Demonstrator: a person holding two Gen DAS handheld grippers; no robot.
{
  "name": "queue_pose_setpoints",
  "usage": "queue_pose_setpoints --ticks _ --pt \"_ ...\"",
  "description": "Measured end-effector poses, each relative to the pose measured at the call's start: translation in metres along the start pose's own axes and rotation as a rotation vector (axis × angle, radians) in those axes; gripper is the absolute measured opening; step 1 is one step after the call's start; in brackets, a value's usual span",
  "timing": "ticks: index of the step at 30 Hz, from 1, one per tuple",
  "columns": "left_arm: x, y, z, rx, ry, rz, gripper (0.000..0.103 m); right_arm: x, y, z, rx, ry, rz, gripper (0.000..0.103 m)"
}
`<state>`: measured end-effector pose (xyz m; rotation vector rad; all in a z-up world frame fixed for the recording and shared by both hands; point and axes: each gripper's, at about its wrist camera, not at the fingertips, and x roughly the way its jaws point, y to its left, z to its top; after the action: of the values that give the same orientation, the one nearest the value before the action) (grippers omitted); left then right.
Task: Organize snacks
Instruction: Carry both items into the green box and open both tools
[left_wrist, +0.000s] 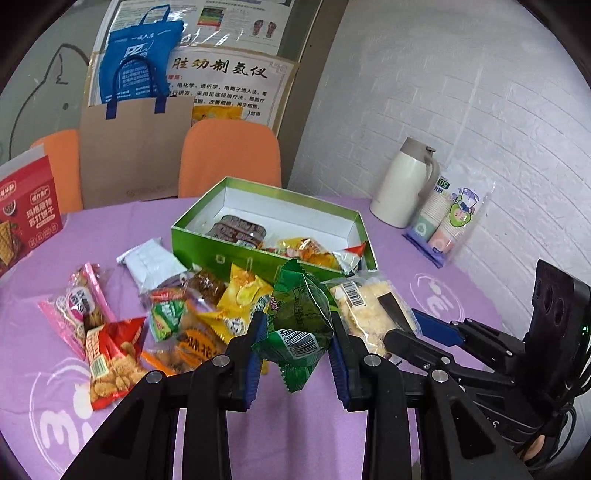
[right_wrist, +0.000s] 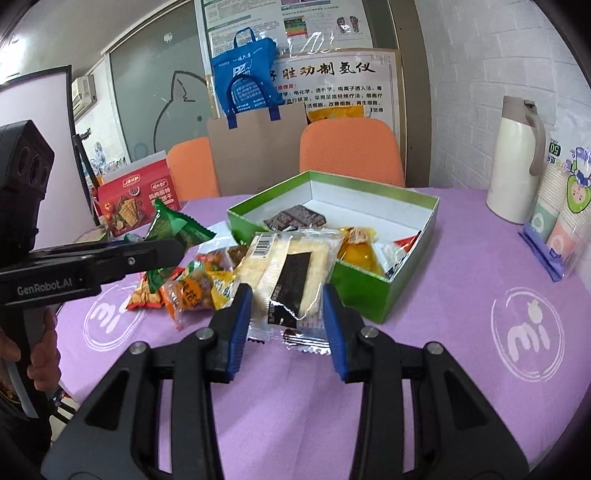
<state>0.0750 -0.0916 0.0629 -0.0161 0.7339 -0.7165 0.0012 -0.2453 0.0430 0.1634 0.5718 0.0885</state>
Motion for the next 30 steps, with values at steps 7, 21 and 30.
queue_pose_setpoints --ticks 7,21,30 --pt "0.025 -0.011 0.039 0.024 0.000 -0.019 0.032 0.025 -0.035 0.027 0.056 -0.024 -0.054 0.040" --pt "0.134 -0.001 0.091 -0.034 0.115 -0.025 0.032 0.095 -0.097 0.046 0.106 0.035 -0.119 0.040" --pt "0.181 0.011 0.094 -0.044 0.158 0.002 0.054 0.132 -0.102 0.047 -0.027 0.021 -0.197 0.070"
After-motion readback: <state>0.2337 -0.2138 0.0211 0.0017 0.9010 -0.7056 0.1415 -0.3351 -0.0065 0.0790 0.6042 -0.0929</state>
